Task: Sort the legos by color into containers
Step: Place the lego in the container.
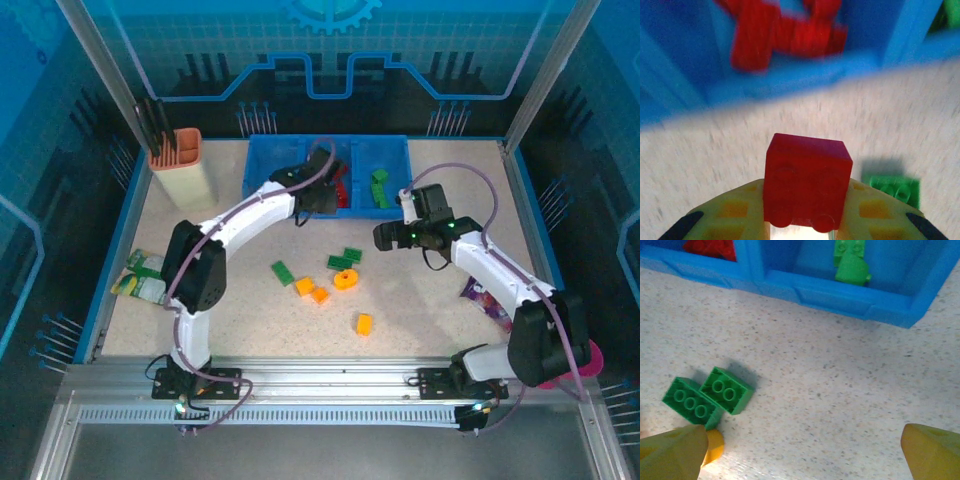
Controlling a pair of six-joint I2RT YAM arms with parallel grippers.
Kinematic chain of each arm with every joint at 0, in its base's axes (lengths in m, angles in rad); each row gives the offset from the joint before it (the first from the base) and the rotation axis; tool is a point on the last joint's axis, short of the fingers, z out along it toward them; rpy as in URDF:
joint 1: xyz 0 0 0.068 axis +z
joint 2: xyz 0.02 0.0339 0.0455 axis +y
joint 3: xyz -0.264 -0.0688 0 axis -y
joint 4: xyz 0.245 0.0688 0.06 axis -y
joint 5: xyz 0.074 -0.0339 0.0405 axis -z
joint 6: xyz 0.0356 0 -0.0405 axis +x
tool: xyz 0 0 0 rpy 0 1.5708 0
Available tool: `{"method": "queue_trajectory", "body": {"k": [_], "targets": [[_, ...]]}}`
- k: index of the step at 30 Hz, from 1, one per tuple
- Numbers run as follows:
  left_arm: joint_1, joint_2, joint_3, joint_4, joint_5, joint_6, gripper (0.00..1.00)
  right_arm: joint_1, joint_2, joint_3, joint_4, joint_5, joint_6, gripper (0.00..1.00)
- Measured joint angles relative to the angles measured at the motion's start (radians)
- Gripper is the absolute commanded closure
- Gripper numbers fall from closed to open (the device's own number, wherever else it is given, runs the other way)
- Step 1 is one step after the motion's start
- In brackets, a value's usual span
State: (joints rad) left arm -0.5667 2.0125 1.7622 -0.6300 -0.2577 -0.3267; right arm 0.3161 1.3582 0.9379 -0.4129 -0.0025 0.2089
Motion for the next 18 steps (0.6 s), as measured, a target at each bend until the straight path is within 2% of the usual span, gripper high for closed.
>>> {"method": "queue_trajectory", "body": {"k": [10, 15, 18], "targets": [[0.117, 0.402, 0.435, -0.024, 0.004, 0.026, 0.78, 0.057, -0.020, -0.095, 0.049, -0.080, 0.096, 0.00], [0.137, 0.443, 0.520, -0.047, 0.012, 0.042, 0.71, 0.068, -0.045, -0.095, 0.047, -0.080, 0.109, 0.00], [0.144, 0.444, 0.532, -0.047, 0.031, 0.042, 0.61, 0.071, -0.063, -0.095, 0.047, -0.076, 0.109, 0.00]]}}
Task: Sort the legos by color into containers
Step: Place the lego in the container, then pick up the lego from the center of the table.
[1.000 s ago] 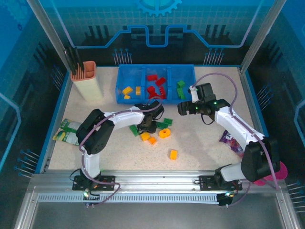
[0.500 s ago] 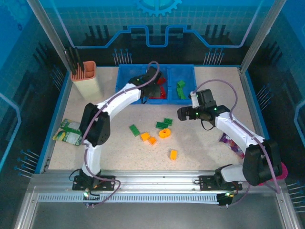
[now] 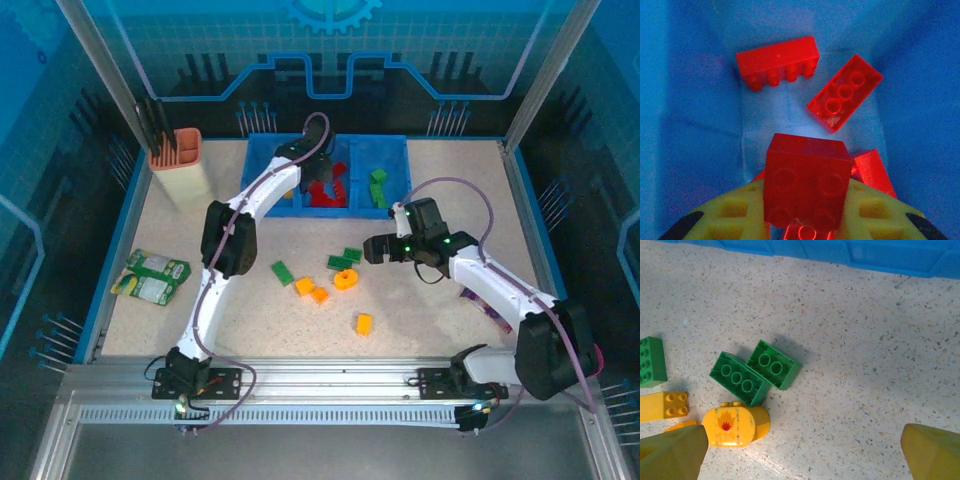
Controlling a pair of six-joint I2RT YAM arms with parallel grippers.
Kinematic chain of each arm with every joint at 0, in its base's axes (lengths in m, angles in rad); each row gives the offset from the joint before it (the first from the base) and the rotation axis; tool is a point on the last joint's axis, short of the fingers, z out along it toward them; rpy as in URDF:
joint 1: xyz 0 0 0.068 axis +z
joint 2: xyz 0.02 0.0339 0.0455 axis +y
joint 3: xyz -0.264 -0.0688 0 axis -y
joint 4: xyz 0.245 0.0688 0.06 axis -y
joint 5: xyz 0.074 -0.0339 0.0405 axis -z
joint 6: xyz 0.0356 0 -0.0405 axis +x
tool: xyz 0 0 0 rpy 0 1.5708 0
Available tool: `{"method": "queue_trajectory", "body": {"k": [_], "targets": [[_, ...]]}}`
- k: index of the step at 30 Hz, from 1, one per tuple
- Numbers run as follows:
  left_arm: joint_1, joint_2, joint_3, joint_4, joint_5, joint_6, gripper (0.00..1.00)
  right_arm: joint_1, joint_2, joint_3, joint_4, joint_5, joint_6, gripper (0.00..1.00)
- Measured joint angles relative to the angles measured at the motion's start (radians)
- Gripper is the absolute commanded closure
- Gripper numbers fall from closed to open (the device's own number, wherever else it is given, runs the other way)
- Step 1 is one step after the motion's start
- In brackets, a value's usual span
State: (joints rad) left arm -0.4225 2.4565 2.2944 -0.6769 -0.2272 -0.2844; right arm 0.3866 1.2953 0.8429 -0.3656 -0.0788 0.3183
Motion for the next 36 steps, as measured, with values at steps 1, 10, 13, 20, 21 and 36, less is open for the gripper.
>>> {"method": "queue_trajectory", "body": {"k": [1, 10, 13, 20, 21, 36], "targets": [[0.001, 0.000, 0.001, 0.001, 0.008, -0.001, 0.58, 0.000, -0.002, 0.000, 0.000, 0.003, 0.000, 0.00], [-0.005, -0.009, -0.013, 0.001, 0.057, 0.003, 0.46, 0.000, -0.001, 0.002, -0.011, 0.027, -0.001, 0.00], [-0.013, -0.051, -0.068, 0.004, 0.061, 0.004, 0.46, 0.000, -0.001, 0.003, -0.016, 0.032, -0.004, 0.00], [-0.068, -0.304, -0.268, -0.036, 0.082, 0.066, 0.41, 0.000, 0.001, 0.029, -0.029, 0.057, -0.013, 0.00], [-0.079, -0.349, -0.298, -0.043, 0.093, 0.083, 0.40, 0.000, 0.001, 0.038, -0.029, 0.061, -0.015, 0.00], [-0.329, -0.794, -1.071, 0.099, 0.191, 0.110, 0.33, -0.112, -0.071, 0.053, 0.039, -0.080, 0.064, 0.00]]}}
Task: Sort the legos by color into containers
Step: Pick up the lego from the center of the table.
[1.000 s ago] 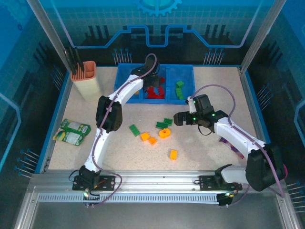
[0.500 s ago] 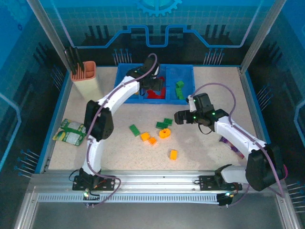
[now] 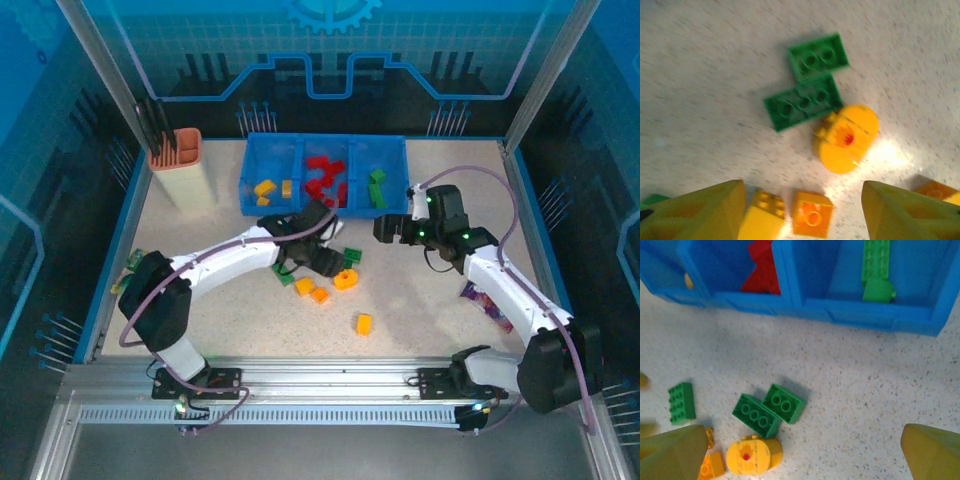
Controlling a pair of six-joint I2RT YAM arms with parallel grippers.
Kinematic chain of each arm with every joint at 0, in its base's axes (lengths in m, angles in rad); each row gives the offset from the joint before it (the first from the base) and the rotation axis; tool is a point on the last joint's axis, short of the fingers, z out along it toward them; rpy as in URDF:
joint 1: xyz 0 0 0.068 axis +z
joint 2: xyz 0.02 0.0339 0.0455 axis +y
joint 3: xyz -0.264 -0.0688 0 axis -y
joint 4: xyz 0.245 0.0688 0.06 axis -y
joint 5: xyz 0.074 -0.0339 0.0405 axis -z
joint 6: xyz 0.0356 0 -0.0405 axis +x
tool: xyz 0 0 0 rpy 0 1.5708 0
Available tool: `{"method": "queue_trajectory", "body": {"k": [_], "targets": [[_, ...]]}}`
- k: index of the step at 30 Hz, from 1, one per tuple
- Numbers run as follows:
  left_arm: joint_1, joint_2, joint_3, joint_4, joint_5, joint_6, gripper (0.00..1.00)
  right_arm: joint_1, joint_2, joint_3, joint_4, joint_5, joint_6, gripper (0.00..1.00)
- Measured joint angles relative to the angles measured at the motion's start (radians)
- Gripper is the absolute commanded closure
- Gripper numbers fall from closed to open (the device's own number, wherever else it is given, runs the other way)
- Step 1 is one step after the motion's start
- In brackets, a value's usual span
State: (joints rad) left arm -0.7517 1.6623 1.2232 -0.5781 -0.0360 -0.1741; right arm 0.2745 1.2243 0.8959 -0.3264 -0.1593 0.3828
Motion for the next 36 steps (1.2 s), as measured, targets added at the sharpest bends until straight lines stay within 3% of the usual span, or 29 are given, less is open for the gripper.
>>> {"method": "queue_trajectory", "body": {"k": [11, 18, 36], "targets": [[-0.076, 0.144, -0.007, 0.097, 0.015, -0.033, 0.27, -0.017, -0.032, 0.002, -0.068, -0.025, -0.010, 0.00], [-0.107, 0.238, 0.034, 0.098, 0.023, -0.033, 0.29, -0.021, -0.106, 0.002, -0.069, -0.008, -0.035, 0.00], [-0.112, 0.353, 0.138, 0.120, 0.041, -0.037, 0.63, -0.021, -0.101, 0.001, -0.077, -0.002, -0.051, 0.00]]}}
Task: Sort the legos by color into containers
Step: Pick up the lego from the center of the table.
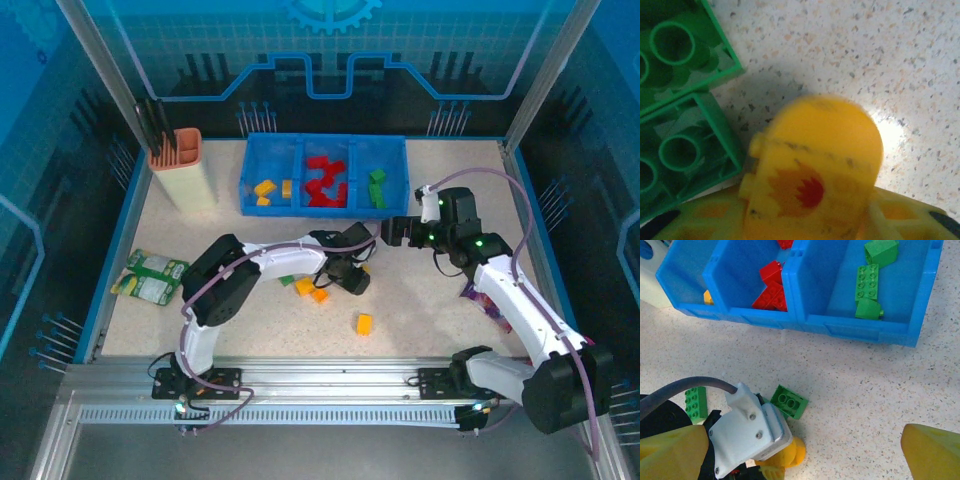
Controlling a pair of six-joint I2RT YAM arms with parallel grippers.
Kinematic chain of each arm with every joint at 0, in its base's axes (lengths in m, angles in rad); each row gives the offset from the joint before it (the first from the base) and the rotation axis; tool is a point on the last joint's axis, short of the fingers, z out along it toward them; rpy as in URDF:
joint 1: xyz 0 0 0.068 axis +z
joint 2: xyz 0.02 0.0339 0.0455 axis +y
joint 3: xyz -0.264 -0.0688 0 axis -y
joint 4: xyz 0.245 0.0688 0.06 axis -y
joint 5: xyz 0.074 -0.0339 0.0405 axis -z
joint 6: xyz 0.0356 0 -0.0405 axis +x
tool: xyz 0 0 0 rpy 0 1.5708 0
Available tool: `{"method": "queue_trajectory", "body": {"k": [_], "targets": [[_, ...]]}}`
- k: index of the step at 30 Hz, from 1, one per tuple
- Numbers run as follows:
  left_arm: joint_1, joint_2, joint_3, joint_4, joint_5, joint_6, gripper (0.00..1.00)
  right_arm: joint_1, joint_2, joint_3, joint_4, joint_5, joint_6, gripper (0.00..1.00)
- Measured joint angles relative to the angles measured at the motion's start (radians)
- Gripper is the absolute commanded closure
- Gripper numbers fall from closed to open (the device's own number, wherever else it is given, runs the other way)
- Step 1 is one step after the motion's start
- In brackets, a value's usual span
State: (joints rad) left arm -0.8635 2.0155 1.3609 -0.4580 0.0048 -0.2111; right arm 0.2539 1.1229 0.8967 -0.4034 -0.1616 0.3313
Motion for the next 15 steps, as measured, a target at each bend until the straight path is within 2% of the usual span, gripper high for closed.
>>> {"method": "queue_trajectory", "body": {"k": [3, 9, 15], "targets": [[-0.001, 0.002, 0.000, 0.010, 0.000, 0.001, 0.67, 0.000, 0.005, 0.000, 0.000, 0.000, -0.003, 0.00], [-0.002, -0.010, -0.014, 0.016, -0.018, -0.004, 0.70, -0.006, 0.008, 0.000, 0.001, -0.001, -0.011, 0.00], [0.000, -0.128, -0.065, -0.047, -0.090, -0.019, 0.71, -0.013, 0.007, -0.007, 0.014, -0.004, -0.014, 0.00]]}}
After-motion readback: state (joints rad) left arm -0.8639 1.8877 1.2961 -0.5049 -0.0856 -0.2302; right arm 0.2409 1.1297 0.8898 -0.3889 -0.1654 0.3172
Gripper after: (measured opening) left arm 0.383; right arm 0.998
